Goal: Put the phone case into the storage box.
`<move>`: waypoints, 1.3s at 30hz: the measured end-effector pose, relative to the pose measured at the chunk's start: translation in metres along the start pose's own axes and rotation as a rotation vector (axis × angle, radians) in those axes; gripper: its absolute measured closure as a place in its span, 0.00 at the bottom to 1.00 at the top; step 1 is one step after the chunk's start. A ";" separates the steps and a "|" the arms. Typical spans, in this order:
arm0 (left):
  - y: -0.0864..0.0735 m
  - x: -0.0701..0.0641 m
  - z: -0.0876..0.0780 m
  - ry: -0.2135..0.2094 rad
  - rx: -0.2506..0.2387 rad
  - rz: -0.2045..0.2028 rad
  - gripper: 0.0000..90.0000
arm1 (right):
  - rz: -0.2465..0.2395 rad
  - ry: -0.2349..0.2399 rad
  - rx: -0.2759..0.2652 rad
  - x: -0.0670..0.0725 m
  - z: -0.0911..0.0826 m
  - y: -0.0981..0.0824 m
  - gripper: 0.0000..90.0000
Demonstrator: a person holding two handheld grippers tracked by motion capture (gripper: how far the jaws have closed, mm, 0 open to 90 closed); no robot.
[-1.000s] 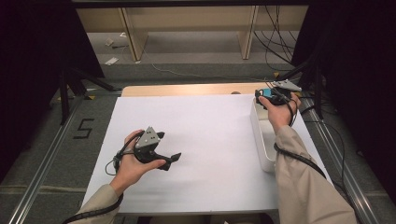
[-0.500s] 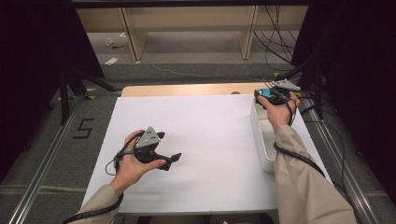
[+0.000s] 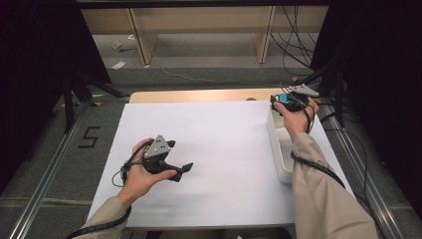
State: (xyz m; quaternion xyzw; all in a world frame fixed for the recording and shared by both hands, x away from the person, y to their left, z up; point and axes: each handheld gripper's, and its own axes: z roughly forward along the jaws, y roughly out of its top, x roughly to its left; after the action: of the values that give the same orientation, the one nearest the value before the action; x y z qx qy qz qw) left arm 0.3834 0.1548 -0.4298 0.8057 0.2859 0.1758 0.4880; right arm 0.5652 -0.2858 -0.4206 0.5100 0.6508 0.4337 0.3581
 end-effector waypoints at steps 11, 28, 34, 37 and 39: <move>0.000 0.000 0.000 0.000 0.001 0.000 0.02 | -0.008 -0.006 0.006 0.000 0.004 -0.001 0.18; 0.000 0.001 0.000 -0.002 0.000 -0.001 0.02 | 0.009 0.028 0.001 -0.002 0.005 -0.004 0.02; 0.000 0.000 0.000 -0.001 0.002 -0.001 0.02 | 0.020 0.050 -0.005 -0.001 0.001 -0.003 0.01; 0.000 0.000 0.001 -0.001 0.002 -0.001 0.02 | 0.021 0.055 -0.006 -0.001 -0.001 -0.002 0.01; 0.000 0.000 0.000 -0.001 0.001 0.000 0.02 | 0.024 0.054 -0.008 -0.001 -0.003 -0.002 0.01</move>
State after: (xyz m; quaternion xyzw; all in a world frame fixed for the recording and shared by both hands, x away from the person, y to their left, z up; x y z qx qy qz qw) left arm 0.3839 0.1549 -0.4302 0.8061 0.2859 0.1751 0.4876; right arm 0.5626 -0.2879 -0.4211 0.5046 0.6523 0.4542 0.3370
